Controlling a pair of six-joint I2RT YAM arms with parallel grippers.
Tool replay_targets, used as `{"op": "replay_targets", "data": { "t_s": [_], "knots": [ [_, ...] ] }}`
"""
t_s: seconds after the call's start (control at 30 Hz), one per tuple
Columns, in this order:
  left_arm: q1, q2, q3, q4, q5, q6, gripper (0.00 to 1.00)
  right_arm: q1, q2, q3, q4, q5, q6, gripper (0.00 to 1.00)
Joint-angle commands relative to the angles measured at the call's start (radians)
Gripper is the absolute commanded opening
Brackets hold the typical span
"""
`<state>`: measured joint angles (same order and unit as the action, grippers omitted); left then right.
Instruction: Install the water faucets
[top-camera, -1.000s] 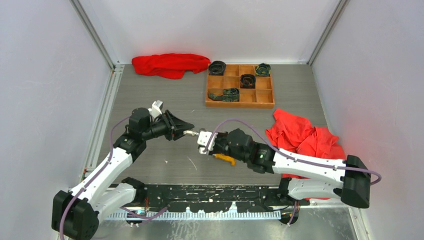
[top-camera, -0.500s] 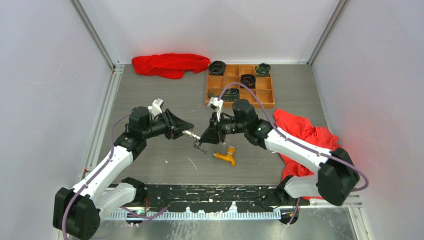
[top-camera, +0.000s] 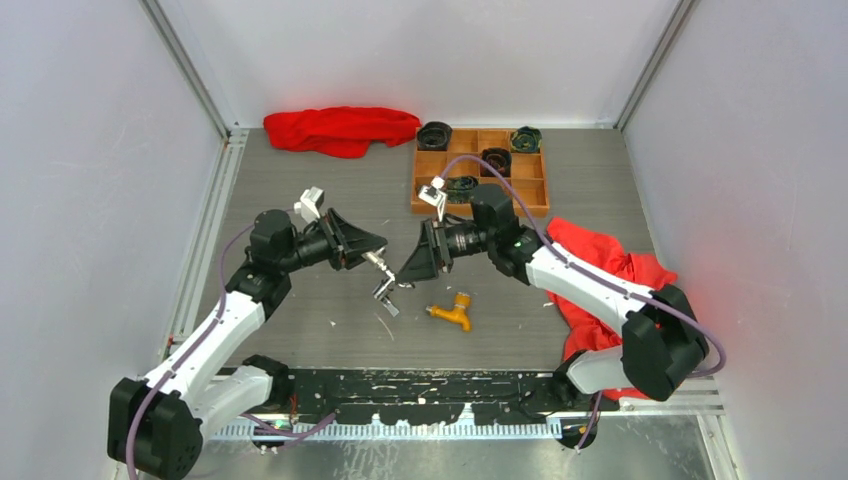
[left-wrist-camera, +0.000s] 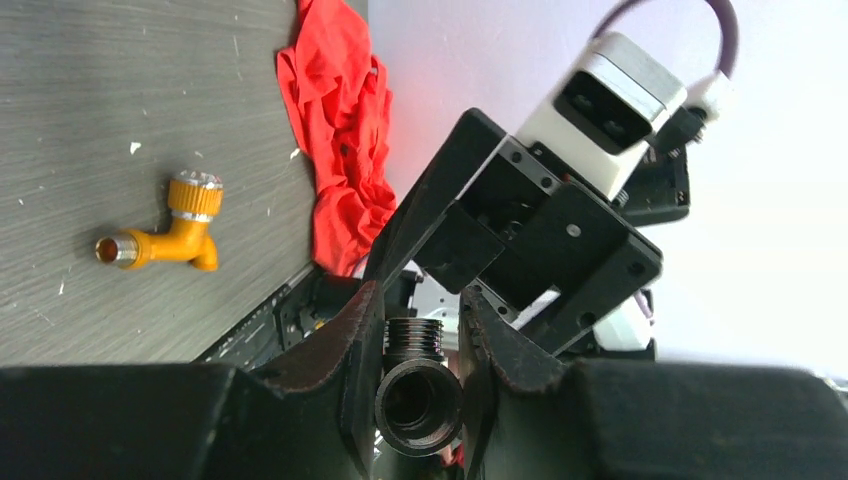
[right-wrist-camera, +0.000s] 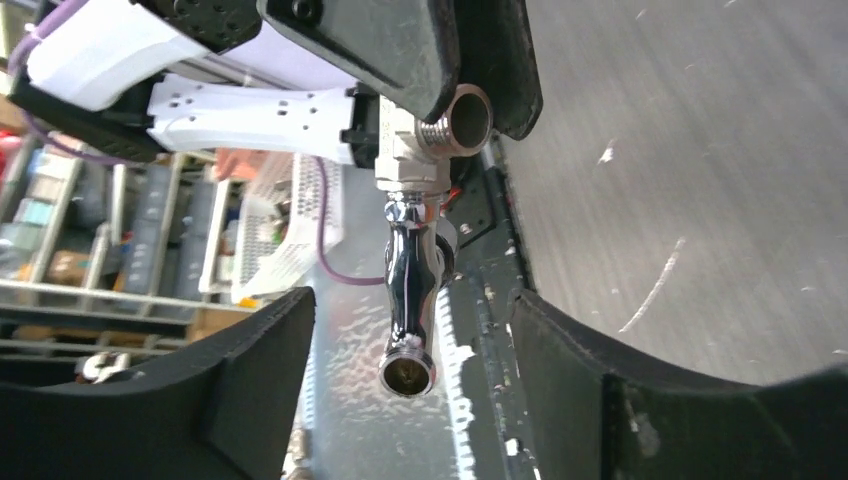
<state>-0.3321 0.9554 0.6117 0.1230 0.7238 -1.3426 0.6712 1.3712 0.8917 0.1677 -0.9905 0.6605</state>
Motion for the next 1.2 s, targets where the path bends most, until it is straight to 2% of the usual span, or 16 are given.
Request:
{"op": "replay_targets", "data": {
  "t_s": [0.0,0.13,0.3,0.43,0.57,0.8,0.9,0.97,1.03,1.07,1.1,1.17],
  "knots": [
    [0.017,-0.032,0.012,0.116,-0.013,-0.056,0.0,-0.005,-0.1,0.083,-0.224,0.168,-0.194,0.82],
    [0.019,-0.044,0.011,0.131,-0.036,-0.08,0.0,-0.004,-0.155,0.005,-0.122,0.235,-0.157,0.86],
    [0.018,-0.076,-0.01,0.139,-0.09,-0.113,0.0,-0.003,-0.222,-0.199,0.325,0.25,0.059,0.9],
    [0.018,-0.102,-0.033,0.114,-0.142,-0.139,0.0,0.024,-0.208,-0.227,0.414,0.314,0.105,0.9],
    [0.019,-0.118,-0.066,0.115,-0.175,-0.167,0.0,0.068,-0.195,-0.285,0.595,0.368,0.134,0.9],
    [0.019,-0.13,-0.08,0.129,-0.195,-0.182,0.0,0.114,-0.085,-0.29,0.705,0.368,0.162,0.89],
    [0.018,-0.13,-0.084,0.134,-0.195,-0.187,0.0,0.129,-0.057,-0.288,0.73,0.366,0.163,0.83],
    [0.018,-0.135,-0.087,0.133,-0.198,-0.187,0.0,0.131,-0.044,-0.294,0.759,0.364,0.167,0.7],
    [0.019,-0.143,-0.093,0.13,-0.204,-0.188,0.0,0.132,-0.045,-0.307,0.773,0.396,0.161,0.5],
    [0.018,-0.147,-0.094,0.13,-0.203,-0.187,0.0,0.132,-0.048,-0.314,0.774,0.414,0.154,0.45],
    [0.018,-0.148,-0.098,0.131,-0.2,-0.188,0.0,0.131,-0.051,-0.321,0.779,0.428,0.152,0.41],
    [0.019,-0.152,-0.101,0.13,-0.195,-0.188,0.0,0.132,-0.048,-0.325,0.786,0.437,0.152,0.39]
  ]
}}
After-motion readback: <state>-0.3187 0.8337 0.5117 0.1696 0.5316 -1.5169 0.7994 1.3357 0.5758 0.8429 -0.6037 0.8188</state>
